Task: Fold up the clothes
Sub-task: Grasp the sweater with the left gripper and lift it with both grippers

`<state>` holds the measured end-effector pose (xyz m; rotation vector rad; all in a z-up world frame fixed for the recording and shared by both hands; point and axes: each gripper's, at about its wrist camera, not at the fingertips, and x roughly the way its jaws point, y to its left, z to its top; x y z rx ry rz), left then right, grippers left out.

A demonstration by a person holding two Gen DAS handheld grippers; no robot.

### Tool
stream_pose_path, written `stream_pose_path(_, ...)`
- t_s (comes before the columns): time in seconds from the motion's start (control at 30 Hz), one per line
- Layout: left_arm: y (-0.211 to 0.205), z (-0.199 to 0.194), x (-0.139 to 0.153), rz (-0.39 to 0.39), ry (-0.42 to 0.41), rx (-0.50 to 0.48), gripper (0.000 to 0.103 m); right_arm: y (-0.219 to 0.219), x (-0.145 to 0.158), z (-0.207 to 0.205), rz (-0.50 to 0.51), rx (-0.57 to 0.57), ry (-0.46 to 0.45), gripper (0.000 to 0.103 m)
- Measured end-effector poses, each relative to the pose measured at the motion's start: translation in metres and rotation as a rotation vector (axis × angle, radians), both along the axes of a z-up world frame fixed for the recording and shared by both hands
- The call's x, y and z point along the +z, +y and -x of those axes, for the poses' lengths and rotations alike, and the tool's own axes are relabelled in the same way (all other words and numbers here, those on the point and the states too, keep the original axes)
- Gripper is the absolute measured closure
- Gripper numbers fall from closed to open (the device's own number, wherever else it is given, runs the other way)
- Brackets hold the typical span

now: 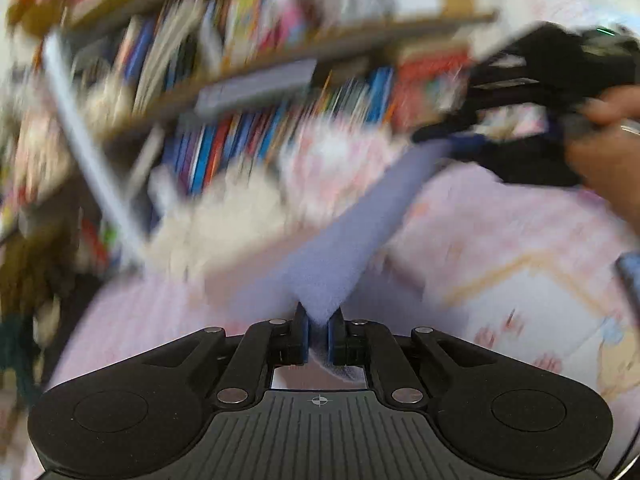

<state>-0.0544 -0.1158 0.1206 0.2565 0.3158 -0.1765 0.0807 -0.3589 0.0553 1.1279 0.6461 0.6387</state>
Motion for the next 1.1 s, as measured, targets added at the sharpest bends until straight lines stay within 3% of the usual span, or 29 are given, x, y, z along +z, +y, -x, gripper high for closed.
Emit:
stream_pose_path(0.17,-0.003,0.008,0.044,-0.006,-0.143,-0.102,0.096,0.0,0.125,-0.014,0.002,-0.032,-0.398,0.092)
stream_pose_path(0.27,0.02,0.023,0.098,0.173,-0.287,-0.217,0.096,0.012,0.193,-0.016,-0.041,-0.005,-0.627,0.092)
stream_pose_path(0.37,0.059,0.028,0.128,0.354,-0.321,-0.281,0.096,0.035,0.224,-0.031,-0.083,0.073,-0.707,0.092)
stream_pose_path(0.43,0.087,0.021,0.126,0.42,-0.271,-0.283,0.095,0.062,0.222,-0.045,-0.046,0.115,-0.678,0.092)
stream_pose_path(0.5,0.107,0.009,0.106,0.421,-0.165,-0.234,0.095,0.094,0.196,-0.065,0.032,0.155,-0.59,0.092)
stream_pose_path(0.67,0.153,-0.034,-0.007,0.316,0.22,-0.002,0.095,0.173,0.088,-0.095,0.249,0.221,-0.275,0.092)
stream_pose_path(0.73,0.165,-0.04,-0.047,0.274,0.32,0.045,0.095,0.201,0.053,-0.095,0.331,0.239,-0.199,0.092)
stream_pose_path(0.8,0.174,-0.044,-0.069,0.209,0.356,0.082,0.095,0.223,0.03,-0.097,0.387,0.249,-0.152,0.092)
stream_pose_path(0.87,0.19,-0.049,-0.08,0.2,0.373,0.105,0.095,0.245,0.013,-0.1,0.433,0.257,-0.123,0.092)
stream_pose_path(1.1,0.233,-0.063,-0.089,0.209,0.381,0.171,0.087,0.296,0.017,-0.117,0.533,0.214,-0.155,0.092)
